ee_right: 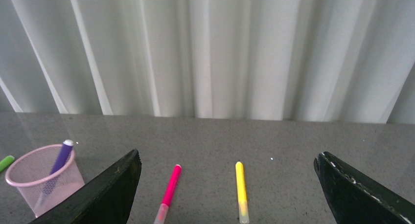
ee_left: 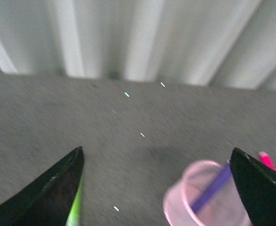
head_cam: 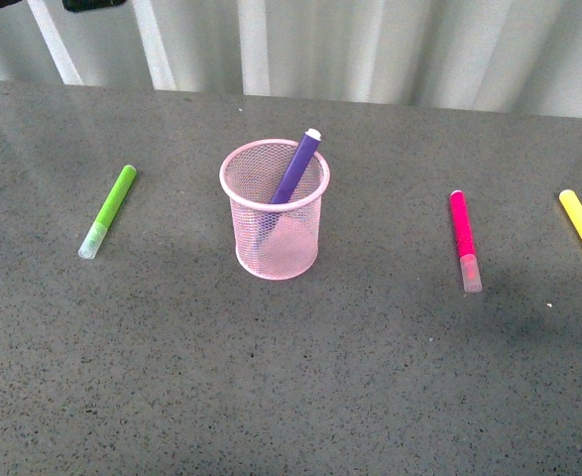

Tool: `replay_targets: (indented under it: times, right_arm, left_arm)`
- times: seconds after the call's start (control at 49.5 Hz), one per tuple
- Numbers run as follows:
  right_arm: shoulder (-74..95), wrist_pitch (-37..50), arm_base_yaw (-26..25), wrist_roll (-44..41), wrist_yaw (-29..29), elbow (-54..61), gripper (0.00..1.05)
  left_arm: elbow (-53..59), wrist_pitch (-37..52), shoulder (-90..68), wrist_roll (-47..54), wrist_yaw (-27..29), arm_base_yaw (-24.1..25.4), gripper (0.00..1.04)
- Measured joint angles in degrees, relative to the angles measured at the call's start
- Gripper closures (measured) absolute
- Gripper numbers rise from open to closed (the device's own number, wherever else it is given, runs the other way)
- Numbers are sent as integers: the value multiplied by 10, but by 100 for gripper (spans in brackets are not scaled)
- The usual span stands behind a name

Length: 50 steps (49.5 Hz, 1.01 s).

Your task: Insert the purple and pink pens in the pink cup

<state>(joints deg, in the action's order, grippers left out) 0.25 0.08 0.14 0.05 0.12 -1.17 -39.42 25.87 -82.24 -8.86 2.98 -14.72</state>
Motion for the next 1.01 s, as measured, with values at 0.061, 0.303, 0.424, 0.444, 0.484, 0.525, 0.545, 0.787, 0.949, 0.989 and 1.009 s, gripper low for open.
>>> replay_targets:
  times: [0.061, 0.303, 0.424, 0.444, 0.484, 0.525, 0.545, 0.787, 0.949, 0.989, 1.009]
  right_arm:
    - [0, 0, 0, 0, 0, 0, 7]
    - [0, 0, 0, 0, 0, 0, 7]
    - [0, 0, 0, 0, 0, 0, 7]
    - [0, 0, 0, 0, 0, 0, 7]
    - [0, 0, 0, 0, 0, 0, 7]
    - [0, 0, 0, 0, 0, 0, 7]
    - [0, 0, 0, 0, 0, 0, 7]
    - [0, 0, 0, 0, 0, 0, 7]
    - [0, 0, 0, 0, 0, 0, 7]
    - [0, 0, 0, 0, 0, 0, 7]
    - [0, 0, 0, 0, 0, 0, 7]
  left_arm:
    - [37, 103, -3, 29, 58, -1, 18]
    - [191, 271, 89, 77, 73, 45, 65]
    - [245, 270, 138, 81, 47, 63, 92]
    - [252, 269, 147, 82, 45, 66, 95]
    - [263, 266, 163, 82, 42, 71, 102]
    - [274, 261, 179, 84, 38, 76, 101]
    - [276, 260, 183, 84, 37, 77, 101]
    - [334, 207, 290, 84, -14, 121, 101]
    - [377, 200, 339, 84, -27, 146, 101]
    - [381, 185, 354, 84, -28, 146, 101]
    - [381, 177, 363, 84, -29, 146, 101]
